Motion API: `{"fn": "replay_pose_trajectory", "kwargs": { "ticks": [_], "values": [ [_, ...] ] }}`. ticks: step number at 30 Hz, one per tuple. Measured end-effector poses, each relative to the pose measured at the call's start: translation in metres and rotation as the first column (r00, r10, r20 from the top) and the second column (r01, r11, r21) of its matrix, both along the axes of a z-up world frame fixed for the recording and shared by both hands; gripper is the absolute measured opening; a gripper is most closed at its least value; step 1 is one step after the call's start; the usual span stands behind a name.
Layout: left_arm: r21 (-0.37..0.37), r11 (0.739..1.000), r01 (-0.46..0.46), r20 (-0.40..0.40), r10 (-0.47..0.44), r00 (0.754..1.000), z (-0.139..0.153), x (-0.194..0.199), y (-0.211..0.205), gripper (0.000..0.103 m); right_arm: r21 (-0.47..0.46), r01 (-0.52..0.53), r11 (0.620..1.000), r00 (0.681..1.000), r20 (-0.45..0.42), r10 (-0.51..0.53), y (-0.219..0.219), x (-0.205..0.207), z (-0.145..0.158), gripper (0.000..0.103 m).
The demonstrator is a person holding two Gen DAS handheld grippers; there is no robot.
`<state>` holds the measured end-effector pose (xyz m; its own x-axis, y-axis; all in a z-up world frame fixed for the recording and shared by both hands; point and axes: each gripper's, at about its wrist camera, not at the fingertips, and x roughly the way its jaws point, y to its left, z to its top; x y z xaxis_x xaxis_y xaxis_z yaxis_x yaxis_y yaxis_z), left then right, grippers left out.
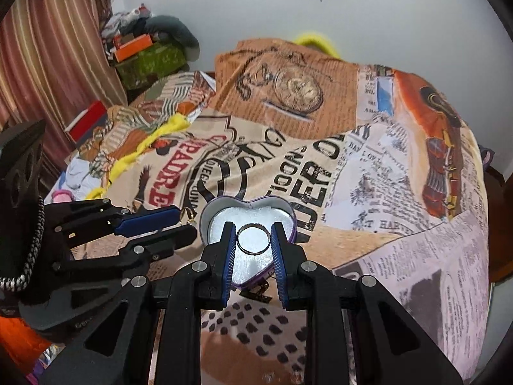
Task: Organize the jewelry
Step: 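Carry both rings over the heart tin and open both tools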
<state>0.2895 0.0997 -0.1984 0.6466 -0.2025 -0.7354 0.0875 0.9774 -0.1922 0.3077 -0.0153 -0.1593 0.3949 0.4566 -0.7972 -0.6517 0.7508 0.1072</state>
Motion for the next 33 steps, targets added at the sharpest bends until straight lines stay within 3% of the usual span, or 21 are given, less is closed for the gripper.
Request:
{"fn": "replay_pose_trajectory", "kwargs": {
  "ticks": [7, 12, 19, 24, 33],
  "values": [
    [-0.036, 0.999, 0.004, -0.056, -0.006, 0.998, -0.016, 0.018, 0.006, 0.020, -0.027, 0.019, 0.999, 0.997, -0.079, -0.021, 0.012, 0.022, -0.021, 0.020],
    [-0.067, 0.998, 0.003, -0.072, -0.008, 0.997, -0.020, 0.022, 0.010, 0.020, -0.058, 0.016, 0.998, 0.996, -0.089, -0.021, 0.017, 0.027, -0.032, 0.020],
    [-0.061, 0.998, 0.000, -0.079, -0.005, 0.997, -0.022, 0.022, 0.010, 0.020, -0.069, -0.001, 0.998, 0.992, -0.124, -0.008, 0.020, 0.028, -0.042, 0.020],
    [-0.064, 0.998, -0.010, -0.081, 0.005, 0.997, -0.021, 0.020, 0.012, 0.020, -0.072, -0.009, 0.997, 0.990, -0.140, -0.001, 0.021, 0.028, -0.040, 0.020],
    [-0.018, 0.999, -0.027, -0.051, 0.026, 0.998, -0.004, 0.007, 0.012, 0.020, -0.054, 0.010, 0.998, 0.996, -0.087, -0.015, 0.013, 0.018, -0.018, 0.022]
  ]
}}
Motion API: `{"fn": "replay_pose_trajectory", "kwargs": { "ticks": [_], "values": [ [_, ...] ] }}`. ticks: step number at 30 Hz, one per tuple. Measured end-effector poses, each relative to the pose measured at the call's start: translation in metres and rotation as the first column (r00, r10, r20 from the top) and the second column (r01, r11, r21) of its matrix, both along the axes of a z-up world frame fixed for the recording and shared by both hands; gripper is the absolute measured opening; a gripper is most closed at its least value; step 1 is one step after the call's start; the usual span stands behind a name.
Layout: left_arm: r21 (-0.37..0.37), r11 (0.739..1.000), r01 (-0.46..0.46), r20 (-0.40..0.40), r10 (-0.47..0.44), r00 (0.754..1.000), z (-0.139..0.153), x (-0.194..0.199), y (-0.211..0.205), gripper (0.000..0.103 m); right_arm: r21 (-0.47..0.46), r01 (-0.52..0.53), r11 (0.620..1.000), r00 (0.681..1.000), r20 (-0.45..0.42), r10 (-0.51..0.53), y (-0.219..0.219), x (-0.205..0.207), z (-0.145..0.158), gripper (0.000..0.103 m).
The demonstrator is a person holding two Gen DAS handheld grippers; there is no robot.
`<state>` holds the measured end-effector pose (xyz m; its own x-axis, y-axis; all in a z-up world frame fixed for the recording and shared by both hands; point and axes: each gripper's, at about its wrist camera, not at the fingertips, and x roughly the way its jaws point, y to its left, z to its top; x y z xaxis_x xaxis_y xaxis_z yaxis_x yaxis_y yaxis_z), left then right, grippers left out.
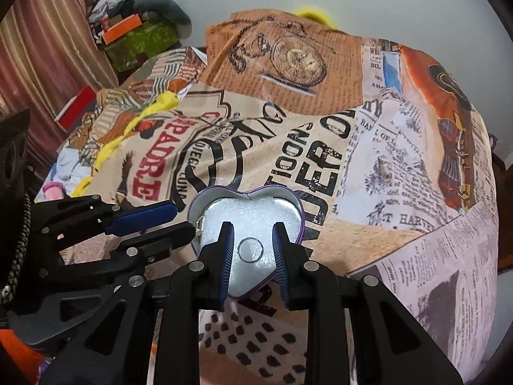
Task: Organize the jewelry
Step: 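Carry both rings over the heart tin and open both tools, then move both tools back to the jewelry pile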
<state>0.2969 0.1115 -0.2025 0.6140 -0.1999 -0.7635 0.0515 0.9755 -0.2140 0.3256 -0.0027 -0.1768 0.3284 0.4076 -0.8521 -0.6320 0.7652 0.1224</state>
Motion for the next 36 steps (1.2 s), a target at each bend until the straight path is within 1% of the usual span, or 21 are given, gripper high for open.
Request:
{"fn": "replay_pose_trajectory", "kwargs": {
  "ticks": [3, 5, 8, 10, 12, 14, 16, 20, 26, 31, 36],
  "values": [
    [0.014, 1.000, -0.010, 0.018, 0.009, 1.000, 0.009, -0.007, -0.001, 0.020, 0.017, 0.011, 1.000, 1.000, 0.014, -0.011, -0.007, -0.006, 0.011, 0.023],
    [0.020, 1.000, -0.013, 0.031, 0.013, 0.999, 0.017, -0.013, -0.002, 0.020, 0.016, 0.019, 1.000, 0.999, 0.041, -0.019, -0.011, -0.011, 0.019, 0.023],
    [0.025, 0.999, -0.023, 0.053, 0.021, 0.998, 0.030, -0.024, -0.005, 0.025, 0.021, 0.027, 0.999, 0.996, 0.080, -0.028, -0.020, -0.022, 0.032, 0.023],
    [0.024, 0.999, -0.025, 0.066, 0.023, 0.998, 0.038, -0.031, -0.006, 0.025, 0.032, 0.036, 0.999, 0.995, 0.096, -0.038, -0.029, -0.029, 0.041, 0.023],
    [0.024, 0.999, -0.028, 0.078, 0.026, 0.997, 0.045, -0.038, -0.010, 0.026, 0.037, 0.045, 0.998, 0.993, 0.110, -0.049, -0.037, -0.035, 0.047, 0.028],
    [0.022, 0.999, -0.029, 0.090, 0.027, 0.996, 0.053, -0.044, -0.014, 0.033, 0.042, 0.065, 0.997, 0.988, 0.140, -0.070, -0.049, -0.044, 0.054, 0.042],
    [0.020, 0.999, -0.029, 0.102, 0.027, 0.994, 0.059, -0.050, -0.019, 0.037, 0.048, 0.081, 0.996, 0.982, 0.169, -0.088, -0.059, -0.051, 0.060, 0.045],
    [0.013, 1.000, -0.008, 0.100, 0.006, 0.995, 0.064, -0.059, -0.033, 0.038, 0.051, 0.111, 0.992, 0.974, 0.192, -0.119, -0.084, -0.063, 0.066, 0.045],
    [0.022, 0.998, 0.051, 0.080, -0.053, 0.995, 0.059, -0.067, -0.063, 0.038, 0.025, 0.152, 0.988, 0.967, 0.201, -0.154, -0.116, -0.075, 0.059, 0.045],
    [0.047, 0.993, 0.110, 0.024, -0.111, 0.993, 0.036, -0.066, -0.093, 0.038, 0.002, 0.180, 0.984, 0.967, 0.182, -0.178, -0.142, -0.082, 0.042, 0.045],
    [0.043, 0.986, 0.160, -0.032, -0.158, 0.987, 0.012, -0.062, -0.112, 0.038, -0.015, 0.204, 0.979, 0.969, 0.144, -0.200, -0.163, -0.082, 0.023, 0.045]
  ]
}}
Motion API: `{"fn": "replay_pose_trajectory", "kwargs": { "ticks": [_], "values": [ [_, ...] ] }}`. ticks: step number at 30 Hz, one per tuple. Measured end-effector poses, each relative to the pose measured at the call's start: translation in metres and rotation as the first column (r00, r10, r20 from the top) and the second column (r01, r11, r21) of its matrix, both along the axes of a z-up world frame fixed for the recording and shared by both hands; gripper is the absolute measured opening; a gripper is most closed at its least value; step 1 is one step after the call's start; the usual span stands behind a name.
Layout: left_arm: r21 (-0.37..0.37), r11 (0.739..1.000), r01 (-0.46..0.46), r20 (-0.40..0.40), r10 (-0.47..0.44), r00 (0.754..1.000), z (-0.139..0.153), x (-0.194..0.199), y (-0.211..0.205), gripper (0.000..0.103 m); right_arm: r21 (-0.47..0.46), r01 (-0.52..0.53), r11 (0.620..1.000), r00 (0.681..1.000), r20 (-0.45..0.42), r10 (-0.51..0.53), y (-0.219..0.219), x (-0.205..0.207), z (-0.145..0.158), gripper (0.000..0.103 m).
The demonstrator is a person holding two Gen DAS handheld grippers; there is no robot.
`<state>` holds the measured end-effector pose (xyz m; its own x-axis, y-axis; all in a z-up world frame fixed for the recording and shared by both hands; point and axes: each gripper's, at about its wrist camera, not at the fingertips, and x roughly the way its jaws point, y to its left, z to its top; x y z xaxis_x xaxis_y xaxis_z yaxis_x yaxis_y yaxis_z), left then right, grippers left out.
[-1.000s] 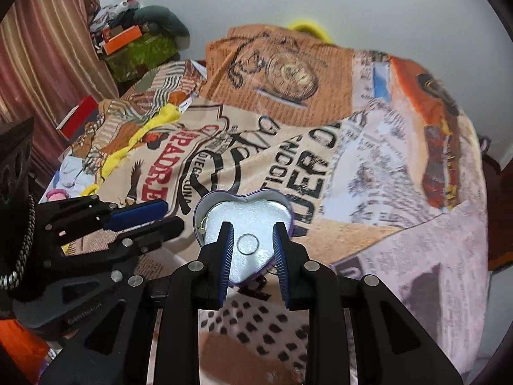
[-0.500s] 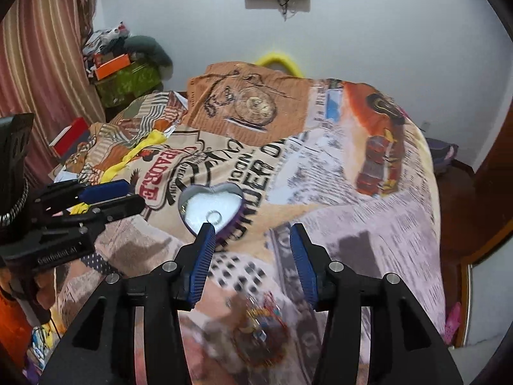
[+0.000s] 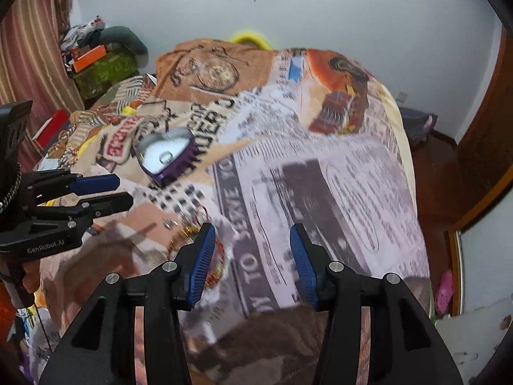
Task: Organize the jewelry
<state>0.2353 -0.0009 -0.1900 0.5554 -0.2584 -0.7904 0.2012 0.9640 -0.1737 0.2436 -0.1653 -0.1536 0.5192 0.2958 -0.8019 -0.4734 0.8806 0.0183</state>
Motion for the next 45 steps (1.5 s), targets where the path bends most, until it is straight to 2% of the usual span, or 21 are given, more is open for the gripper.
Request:
{"fn": "replay_pose_trajectory", "kwargs": {
  "ticks": [4, 9, 11, 22, 30, 32, 37, 45],
  "values": [
    [0.001, 0.999, 0.045, -0.023, -0.045, 0.999, -0.012, 0.008, -0.015, 0.037, 0.005, 0.004, 1.000, 1.000, -0.029, -0.003, -0.009, 0.001, -0.011, 0.045],
    [-0.023, 0.997, 0.079, -0.049, -0.080, 0.996, -0.023, 0.020, -0.027, 0.022, 0.015, 0.001, 1.000, 0.999, -0.049, 0.000, -0.013, 0.002, -0.020, 0.045],
    [-0.034, 0.996, 0.081, -0.055, -0.083, 0.995, -0.028, 0.024, -0.029, 0.009, 0.024, -0.003, 1.000, 0.998, -0.056, 0.004, -0.013, 0.002, -0.021, 0.045],
    [-0.083, 0.996, 0.029, -0.022, -0.030, 0.999, -0.020, 0.000, 0.003, 0.008, 0.057, -0.067, 0.996, 0.997, -0.037, 0.069, 0.009, -0.002, -0.014, 0.045],
    [-0.059, 0.998, -0.001, -0.009, 0.000, 1.000, -0.019, -0.015, 0.025, 0.008, 0.070, -0.168, 0.983, 0.985, -0.034, 0.171, 0.047, -0.006, -0.012, 0.045],
    [-0.062, 0.998, -0.001, -0.013, 0.000, 1.000, -0.022, -0.017, 0.027, 0.008, 0.079, -0.183, 0.980, 0.981, -0.054, 0.187, 0.055, -0.004, -0.016, 0.035],
    [-0.076, 0.997, -0.001, -0.016, 0.000, 1.000, -0.026, -0.018, 0.028, 0.008, 0.061, -0.203, 0.977, 0.975, -0.080, 0.207, 0.071, -0.001, -0.028, 0.023],
    [-0.091, 0.996, -0.006, -0.015, 0.005, 1.000, -0.030, -0.015, 0.029, 0.008, -0.008, -0.184, 0.983, 0.979, -0.088, 0.183, 0.071, 0.009, -0.038, 0.021]
  ]
}}
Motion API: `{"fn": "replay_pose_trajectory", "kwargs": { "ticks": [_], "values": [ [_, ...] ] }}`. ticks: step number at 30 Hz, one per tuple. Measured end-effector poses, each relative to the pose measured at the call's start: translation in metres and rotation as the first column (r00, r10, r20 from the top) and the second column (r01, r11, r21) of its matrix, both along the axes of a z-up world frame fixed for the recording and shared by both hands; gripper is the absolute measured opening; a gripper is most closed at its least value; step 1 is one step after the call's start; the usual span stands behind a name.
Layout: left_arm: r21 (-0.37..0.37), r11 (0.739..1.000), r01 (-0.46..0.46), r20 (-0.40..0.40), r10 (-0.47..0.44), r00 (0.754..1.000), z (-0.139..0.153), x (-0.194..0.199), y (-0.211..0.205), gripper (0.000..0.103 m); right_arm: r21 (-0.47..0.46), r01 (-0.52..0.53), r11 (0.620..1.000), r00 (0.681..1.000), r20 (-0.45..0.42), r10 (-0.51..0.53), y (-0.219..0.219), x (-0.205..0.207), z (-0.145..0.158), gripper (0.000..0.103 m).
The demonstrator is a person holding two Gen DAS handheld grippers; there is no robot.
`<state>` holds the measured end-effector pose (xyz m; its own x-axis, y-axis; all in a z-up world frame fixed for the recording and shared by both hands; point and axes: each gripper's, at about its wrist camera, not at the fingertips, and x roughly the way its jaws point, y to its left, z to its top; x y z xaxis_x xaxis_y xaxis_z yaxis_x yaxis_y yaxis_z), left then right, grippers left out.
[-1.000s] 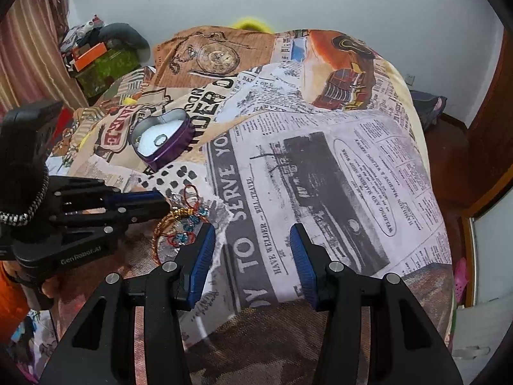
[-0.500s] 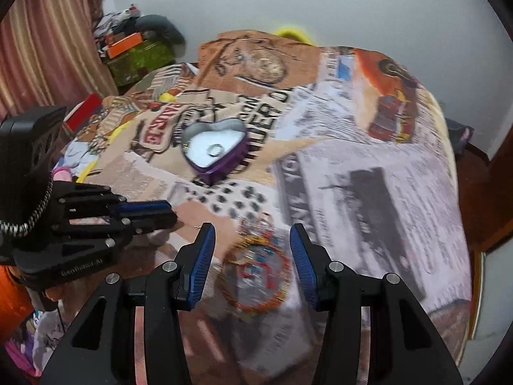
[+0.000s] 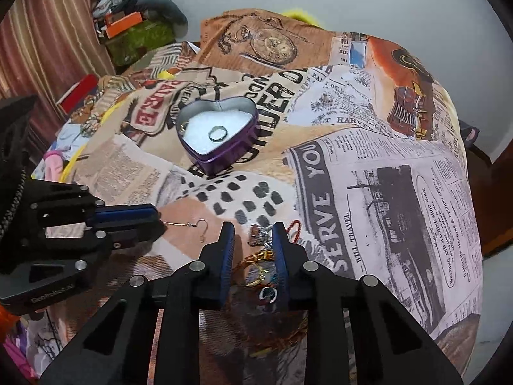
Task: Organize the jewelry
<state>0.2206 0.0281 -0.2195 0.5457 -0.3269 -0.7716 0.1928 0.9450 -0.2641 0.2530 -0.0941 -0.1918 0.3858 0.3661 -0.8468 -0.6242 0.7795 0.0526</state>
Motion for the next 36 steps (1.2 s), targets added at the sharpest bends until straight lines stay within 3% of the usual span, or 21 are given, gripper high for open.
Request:
{"fn": "replay_pose_trajectory", "kwargs": {
  "ticks": [2, 11, 22, 36],
  "values": [
    [-0.005, 1.000, -0.005, 0.000, 0.005, 1.000, 0.000, 0.001, 0.000, 0.008, -0.008, -0.005, 1.000, 1.000, -0.015, 0.005, 0.001, 0.003, -0.004, 0.012],
    [-0.016, 0.999, -0.042, 0.044, 0.042, 0.998, 0.020, -0.001, 0.013, 0.008, 0.033, -0.006, 0.999, 1.000, -0.010, 0.007, 0.000, 0.000, 0.009, 0.011],
    [-0.008, 0.995, -0.096, 0.155, 0.096, 0.983, 0.065, -0.003, 0.039, 0.008, 0.080, 0.002, 0.997, 0.996, 0.092, -0.009, 0.009, -0.003, 0.051, 0.011],
    [0.004, 0.988, -0.157, 0.196, 0.154, 0.968, 0.079, 0.019, 0.061, 0.008, 0.111, -0.023, 0.994, 0.990, 0.138, 0.008, 0.043, 0.015, 0.070, 0.011]
  ]
}}
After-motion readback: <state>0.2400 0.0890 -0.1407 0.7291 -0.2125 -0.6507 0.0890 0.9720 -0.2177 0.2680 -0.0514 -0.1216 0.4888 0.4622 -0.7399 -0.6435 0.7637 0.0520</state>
